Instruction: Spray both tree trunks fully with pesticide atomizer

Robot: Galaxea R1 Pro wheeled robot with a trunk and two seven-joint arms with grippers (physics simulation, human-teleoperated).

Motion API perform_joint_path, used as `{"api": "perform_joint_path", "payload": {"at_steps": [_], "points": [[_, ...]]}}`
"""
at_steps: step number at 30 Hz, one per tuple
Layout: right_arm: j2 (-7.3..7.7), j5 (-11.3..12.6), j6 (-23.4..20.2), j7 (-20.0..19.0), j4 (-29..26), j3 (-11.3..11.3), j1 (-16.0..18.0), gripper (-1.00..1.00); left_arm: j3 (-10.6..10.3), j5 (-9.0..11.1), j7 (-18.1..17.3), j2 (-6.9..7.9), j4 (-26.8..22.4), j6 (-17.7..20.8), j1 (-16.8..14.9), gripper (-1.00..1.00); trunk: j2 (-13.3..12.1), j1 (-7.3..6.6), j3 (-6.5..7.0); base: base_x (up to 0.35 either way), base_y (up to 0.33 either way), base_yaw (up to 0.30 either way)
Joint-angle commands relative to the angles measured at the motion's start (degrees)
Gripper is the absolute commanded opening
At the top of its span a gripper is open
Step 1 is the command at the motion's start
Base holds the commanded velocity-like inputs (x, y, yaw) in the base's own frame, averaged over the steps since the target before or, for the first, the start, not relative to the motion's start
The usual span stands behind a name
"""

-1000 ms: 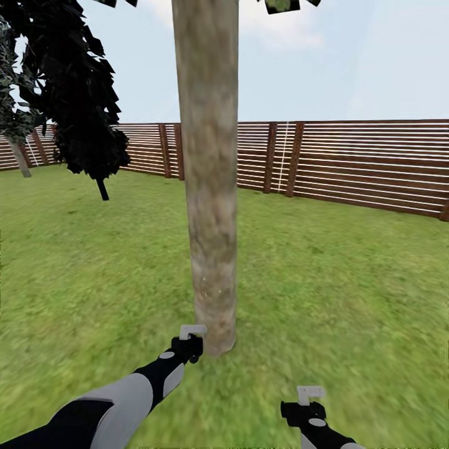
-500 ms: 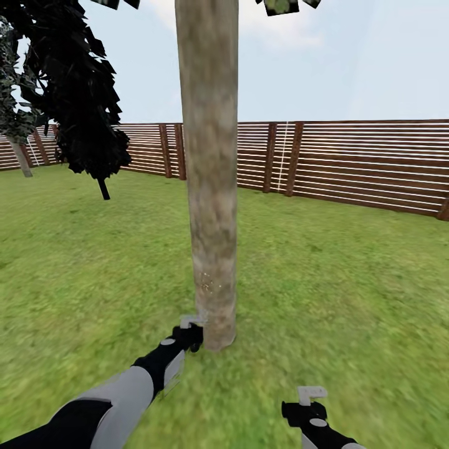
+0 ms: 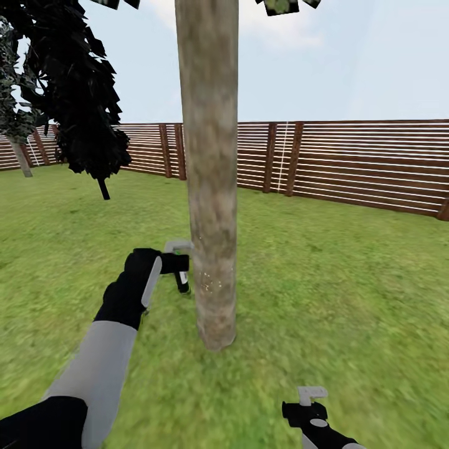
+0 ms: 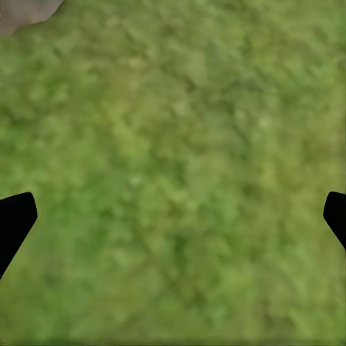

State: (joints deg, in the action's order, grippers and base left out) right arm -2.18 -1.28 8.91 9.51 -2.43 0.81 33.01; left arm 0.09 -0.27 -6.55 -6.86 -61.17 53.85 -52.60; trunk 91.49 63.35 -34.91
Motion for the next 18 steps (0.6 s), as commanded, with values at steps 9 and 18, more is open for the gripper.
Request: {"api": "perform_joint_path", "payload": {"at_steps": [9,18], "points": [[0.02,-0.13,0.15,0.25,0.06,0.07,0.04,1.0,-0.12,0.29,-0.29,1.53,-4.3,1.4,-0.74,-1.0,0.03,0.0,-0.06,-0.079,0.023,0.0],[0.15,0.14,2.82,0.53,-0.09,-0.06,0.04,1.0,-0.23,0.1,-0.3,0.18,-6.02,3.21,-11.0,-1.0,0.03,0.0,-0.06,-0.002,0.0,0.0]]}}
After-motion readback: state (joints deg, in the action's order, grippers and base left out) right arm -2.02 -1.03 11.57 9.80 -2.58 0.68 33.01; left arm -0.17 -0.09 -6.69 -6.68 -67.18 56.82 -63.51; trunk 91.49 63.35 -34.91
